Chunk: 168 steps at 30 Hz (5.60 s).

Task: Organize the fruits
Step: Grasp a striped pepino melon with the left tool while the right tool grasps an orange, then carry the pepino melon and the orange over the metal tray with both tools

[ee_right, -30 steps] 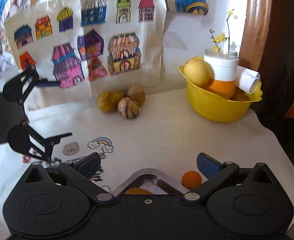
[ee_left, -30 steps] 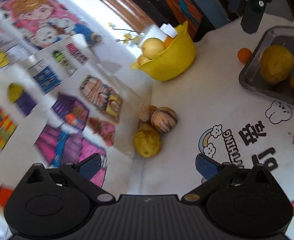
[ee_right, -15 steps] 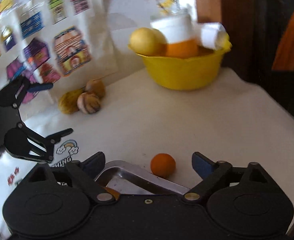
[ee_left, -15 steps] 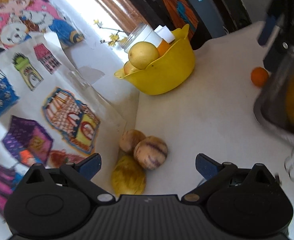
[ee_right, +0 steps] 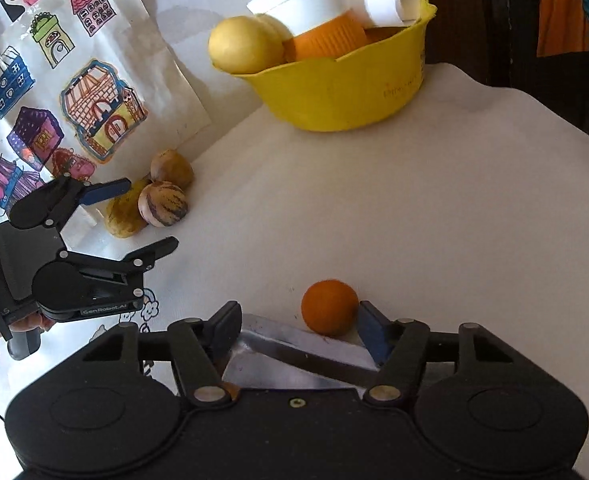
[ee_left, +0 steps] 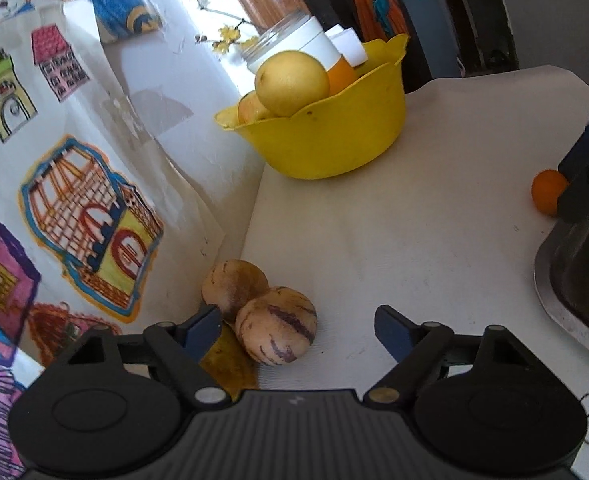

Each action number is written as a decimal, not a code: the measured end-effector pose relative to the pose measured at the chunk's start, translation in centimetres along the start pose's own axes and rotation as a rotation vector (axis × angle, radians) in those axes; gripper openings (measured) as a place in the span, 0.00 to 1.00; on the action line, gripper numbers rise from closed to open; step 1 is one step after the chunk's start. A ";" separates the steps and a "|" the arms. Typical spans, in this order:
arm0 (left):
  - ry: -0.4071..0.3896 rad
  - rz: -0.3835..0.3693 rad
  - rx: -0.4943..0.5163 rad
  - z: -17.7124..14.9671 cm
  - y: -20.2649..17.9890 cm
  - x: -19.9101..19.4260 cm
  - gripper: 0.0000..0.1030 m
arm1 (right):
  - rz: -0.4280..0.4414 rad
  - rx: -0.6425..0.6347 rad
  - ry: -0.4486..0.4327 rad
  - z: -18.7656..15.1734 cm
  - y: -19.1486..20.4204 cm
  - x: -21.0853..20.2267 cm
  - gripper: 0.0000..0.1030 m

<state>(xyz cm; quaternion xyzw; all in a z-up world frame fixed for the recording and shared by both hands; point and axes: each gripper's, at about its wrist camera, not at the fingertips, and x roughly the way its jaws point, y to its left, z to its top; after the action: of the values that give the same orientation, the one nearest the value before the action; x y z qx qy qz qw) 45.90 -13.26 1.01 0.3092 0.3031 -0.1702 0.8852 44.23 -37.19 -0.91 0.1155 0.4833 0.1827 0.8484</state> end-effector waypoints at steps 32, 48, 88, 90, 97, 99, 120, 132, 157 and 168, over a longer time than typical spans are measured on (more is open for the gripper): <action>-0.001 -0.009 -0.076 -0.9 1.4 1.6 0.57 | 0.064 0.003 -0.028 1.1 1.0 2.6 0.62; -0.038 -0.054 -0.066 -1.7 1.3 1.1 0.57 | 0.071 -0.007 -0.014 1.1 0.8 2.7 0.57; -0.052 -0.318 -0.444 -3.3 0.8 -2.9 0.52 | -0.033 -0.191 -0.116 0.8 3.0 0.4 0.33; -0.061 -0.347 -0.495 -3.6 1.0 -3.4 0.52 | -0.023 -0.185 -0.127 0.7 3.0 -0.1 0.33; -0.106 -0.388 -0.568 -4.0 0.3 -6.3 0.52 | 0.006 -0.182 -0.155 -0.4 3.4 -2.5 0.33; -0.115 -0.396 -0.573 -4.0 0.0 -7.3 0.52 | 0.008 -0.192 -0.160 -0.7 3.6 -3.4 0.33; -0.186 -0.446 -0.558 -3.8 -5.8 -15.5 0.52 | -0.022 -0.240 -0.183 -9.3 3.4 -13.2 0.33; -0.186 -0.449 -0.505 -6.4 -10.6 -21.1 0.52 | -0.021 -0.260 -0.156 -14.4 3.3 -13.9 0.33; -0.066 -0.366 -0.252 -7.5 -17.6 -23.6 0.52 | -0.094 -0.329 -0.140 -18.6 3.2 -13.3 0.33; 0.012 -0.363 -0.229 -6.9 -18.2 -22.0 0.53 | -0.110 -0.367 -0.151 -19.2 3.2 -12.9 0.34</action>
<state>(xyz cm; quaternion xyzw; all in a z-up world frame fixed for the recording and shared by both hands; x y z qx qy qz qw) 17.30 -19.93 2.74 0.1481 0.3763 -0.2894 0.8676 21.05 -39.35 0.58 -0.0543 0.3824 0.2121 0.8977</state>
